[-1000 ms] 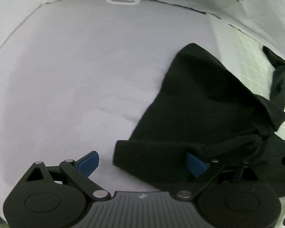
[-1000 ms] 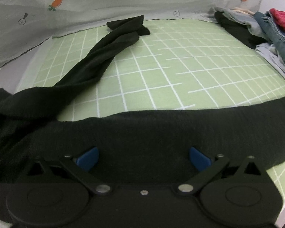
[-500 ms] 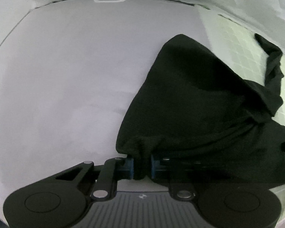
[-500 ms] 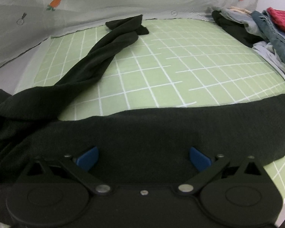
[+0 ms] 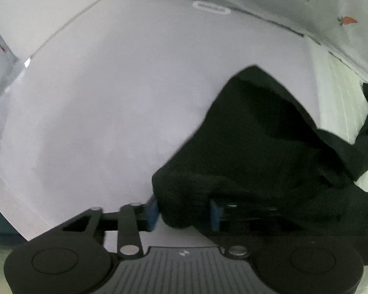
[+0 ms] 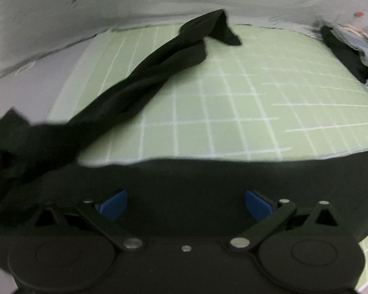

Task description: Fold clothes

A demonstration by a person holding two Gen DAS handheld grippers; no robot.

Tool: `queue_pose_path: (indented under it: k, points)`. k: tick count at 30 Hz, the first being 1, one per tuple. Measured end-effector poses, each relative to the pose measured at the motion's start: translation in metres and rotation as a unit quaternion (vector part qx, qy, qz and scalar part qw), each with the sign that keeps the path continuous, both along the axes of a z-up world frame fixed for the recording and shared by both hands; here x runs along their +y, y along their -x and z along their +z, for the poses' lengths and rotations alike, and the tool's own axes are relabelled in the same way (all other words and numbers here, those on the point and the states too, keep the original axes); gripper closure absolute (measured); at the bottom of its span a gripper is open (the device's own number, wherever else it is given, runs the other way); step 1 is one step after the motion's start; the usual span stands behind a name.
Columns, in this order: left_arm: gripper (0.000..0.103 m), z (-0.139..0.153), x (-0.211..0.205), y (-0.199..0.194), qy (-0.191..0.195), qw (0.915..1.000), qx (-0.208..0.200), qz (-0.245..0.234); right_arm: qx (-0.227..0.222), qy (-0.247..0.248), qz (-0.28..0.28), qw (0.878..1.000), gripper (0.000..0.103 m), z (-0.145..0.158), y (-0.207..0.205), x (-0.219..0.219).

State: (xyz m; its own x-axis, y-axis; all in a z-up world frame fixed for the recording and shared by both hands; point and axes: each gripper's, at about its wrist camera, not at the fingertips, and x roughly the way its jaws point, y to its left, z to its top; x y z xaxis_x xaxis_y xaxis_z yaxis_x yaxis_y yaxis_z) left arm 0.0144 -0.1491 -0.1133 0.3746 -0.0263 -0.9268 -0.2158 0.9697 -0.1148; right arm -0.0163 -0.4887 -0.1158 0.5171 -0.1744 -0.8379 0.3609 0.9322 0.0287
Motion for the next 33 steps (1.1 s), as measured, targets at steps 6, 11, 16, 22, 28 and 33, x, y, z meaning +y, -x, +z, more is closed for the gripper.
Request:
queue_pose_path:
  k: [6, 11, 16, 22, 28, 33]
  points:
    - [0.031, 0.019, -0.005, -0.026, -0.051, 0.9980, -0.029, -0.023, -0.012, -0.005, -0.022, 1.000, 0.000, 0.007, -0.015, -0.015]
    - [0.026, 0.028, 0.000, -0.050, -0.051, 0.9974, -0.035, -0.037, -0.024, -0.010, -0.040, 0.999, 0.000, 0.012, -0.033, -0.025]
    - [0.022, 0.038, 0.006, -0.061, -0.046, 0.9973, -0.049, -0.030, -0.019, -0.008, -0.039, 0.999, 0.000, 0.009, -0.061, -0.031]
    - [0.020, 0.049, 0.020, -0.058, -0.032, 0.9974, -0.064, -0.009, -0.007, -0.004, -0.013, 1.000, 0.000, 0.010, -0.090, -0.028]
    - [0.018, 0.037, 0.024, -0.076, -0.013, 0.9976, -0.068, 0.000, -0.009, -0.017, -0.022, 1.000, 0.000, 0.012, -0.119, -0.031]
    - [0.017, 0.011, 0.000, -0.109, 0.012, 0.9975, -0.059, -0.038, -0.013, -0.031, -0.016, 0.999, 0.000, 0.008, -0.143, -0.030]
